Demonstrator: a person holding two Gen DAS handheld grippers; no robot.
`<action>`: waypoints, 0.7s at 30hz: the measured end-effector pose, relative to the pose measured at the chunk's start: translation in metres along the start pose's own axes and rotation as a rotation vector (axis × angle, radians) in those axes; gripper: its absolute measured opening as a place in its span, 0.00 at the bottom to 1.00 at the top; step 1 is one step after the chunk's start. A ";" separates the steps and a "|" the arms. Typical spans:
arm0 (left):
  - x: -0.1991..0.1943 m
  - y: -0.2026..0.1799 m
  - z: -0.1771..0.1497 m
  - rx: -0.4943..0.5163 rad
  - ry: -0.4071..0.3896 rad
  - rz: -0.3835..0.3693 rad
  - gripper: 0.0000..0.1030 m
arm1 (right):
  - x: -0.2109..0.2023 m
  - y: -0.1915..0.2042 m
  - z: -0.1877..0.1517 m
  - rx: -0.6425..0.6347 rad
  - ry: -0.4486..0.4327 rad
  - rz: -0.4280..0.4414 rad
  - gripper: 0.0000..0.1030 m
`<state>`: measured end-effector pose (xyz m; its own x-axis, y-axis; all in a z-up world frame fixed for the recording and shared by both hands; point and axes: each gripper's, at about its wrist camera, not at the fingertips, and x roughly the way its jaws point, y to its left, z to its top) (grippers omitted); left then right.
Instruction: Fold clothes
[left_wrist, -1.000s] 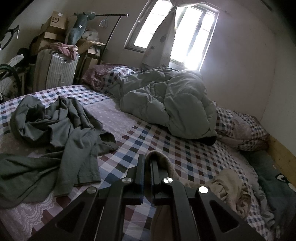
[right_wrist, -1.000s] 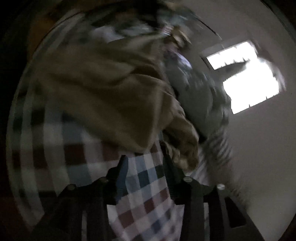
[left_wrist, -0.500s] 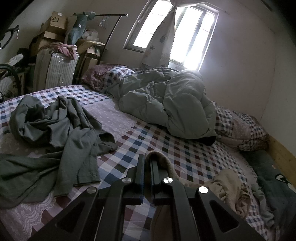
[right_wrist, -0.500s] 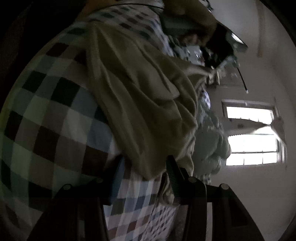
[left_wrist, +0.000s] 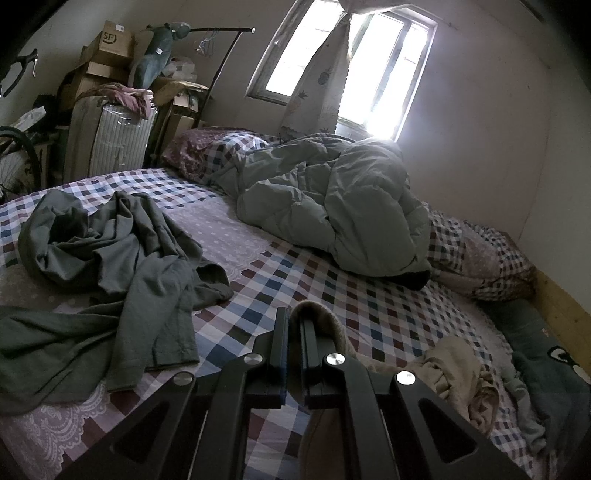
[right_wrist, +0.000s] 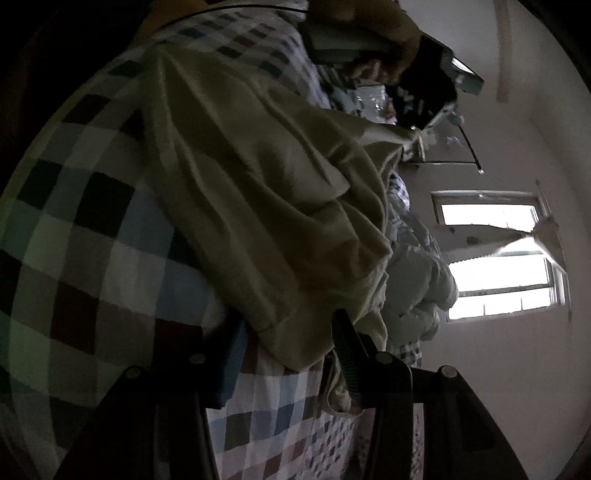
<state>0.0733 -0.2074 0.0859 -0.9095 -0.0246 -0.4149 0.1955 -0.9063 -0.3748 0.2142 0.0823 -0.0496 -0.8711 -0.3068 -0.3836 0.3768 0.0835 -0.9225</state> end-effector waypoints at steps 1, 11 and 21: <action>0.000 0.000 0.000 0.002 0.000 0.001 0.04 | 0.000 0.000 0.000 0.006 -0.002 -0.005 0.48; 0.001 -0.001 -0.001 0.004 0.006 0.000 0.04 | -0.001 -0.004 0.002 0.012 -0.007 -0.005 0.48; 0.002 -0.001 -0.001 0.003 0.006 -0.002 0.04 | 0.004 -0.002 0.010 0.043 0.000 -0.021 0.48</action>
<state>0.0720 -0.2064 0.0851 -0.9077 -0.0208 -0.4191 0.1928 -0.9077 -0.3726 0.2132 0.0720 -0.0483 -0.8791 -0.3078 -0.3640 0.3716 0.0359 -0.9277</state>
